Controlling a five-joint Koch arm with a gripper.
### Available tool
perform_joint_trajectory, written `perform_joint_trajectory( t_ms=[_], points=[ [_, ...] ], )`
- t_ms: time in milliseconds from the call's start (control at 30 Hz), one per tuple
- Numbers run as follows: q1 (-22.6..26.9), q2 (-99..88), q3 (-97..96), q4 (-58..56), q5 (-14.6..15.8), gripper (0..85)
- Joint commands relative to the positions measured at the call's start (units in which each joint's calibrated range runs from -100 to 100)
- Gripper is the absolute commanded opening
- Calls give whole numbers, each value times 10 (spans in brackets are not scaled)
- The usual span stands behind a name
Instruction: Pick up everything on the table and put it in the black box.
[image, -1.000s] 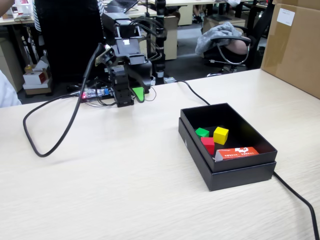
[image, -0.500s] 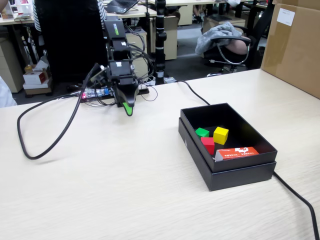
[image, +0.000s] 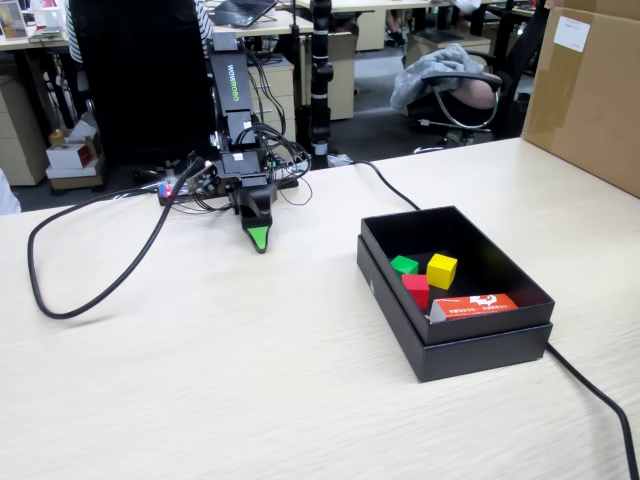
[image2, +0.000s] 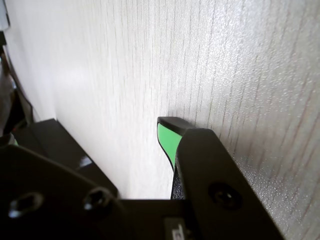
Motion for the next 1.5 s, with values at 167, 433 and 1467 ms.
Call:
perform_joint_trajectory(
  t_ms=[167,433,1467],
  points=[
    [5,-1,-13,-34,-1,499],
    [4,-1,-11,-35,-1,499],
    [4,-1,-11,-35,0,499]
  ],
)
